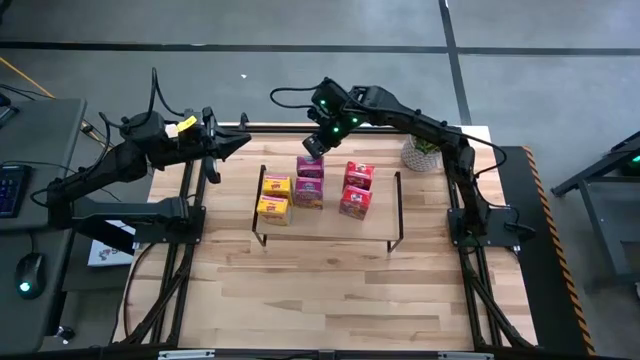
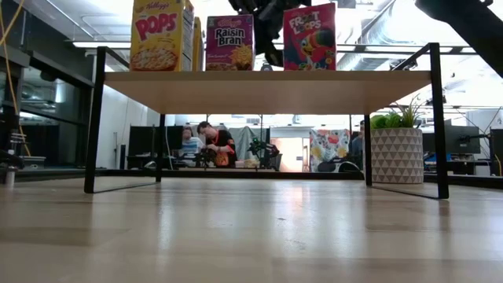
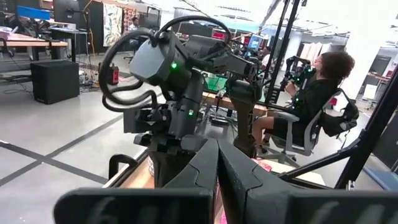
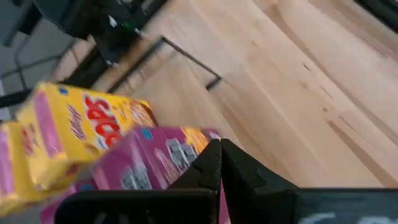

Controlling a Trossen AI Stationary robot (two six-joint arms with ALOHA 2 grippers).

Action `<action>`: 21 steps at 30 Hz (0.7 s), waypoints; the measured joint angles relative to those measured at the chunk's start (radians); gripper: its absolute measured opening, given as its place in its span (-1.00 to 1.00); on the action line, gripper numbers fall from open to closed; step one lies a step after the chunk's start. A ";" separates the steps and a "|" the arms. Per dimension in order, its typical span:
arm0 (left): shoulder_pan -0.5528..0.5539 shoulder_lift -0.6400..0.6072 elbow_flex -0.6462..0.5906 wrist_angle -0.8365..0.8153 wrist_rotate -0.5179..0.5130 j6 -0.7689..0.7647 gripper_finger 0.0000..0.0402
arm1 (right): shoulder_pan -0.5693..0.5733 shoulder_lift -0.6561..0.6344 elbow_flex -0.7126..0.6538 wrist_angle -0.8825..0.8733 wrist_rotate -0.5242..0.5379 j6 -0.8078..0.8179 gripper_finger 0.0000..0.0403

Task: Stack cereal on shelf
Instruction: Adjust the cereal boxes on the shelf

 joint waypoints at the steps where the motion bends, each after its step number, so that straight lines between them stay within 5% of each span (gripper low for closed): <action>1: 0.000 0.001 0.000 0.000 0.000 0.000 -1.00 | 0.000 0.000 0.000 0.009 -0.002 0.000 -1.00; 21: 0.000 0.020 -0.001 -0.002 0.000 -0.010 -1.00 | -0.032 0.054 0.000 0.010 -0.161 0.018 -1.00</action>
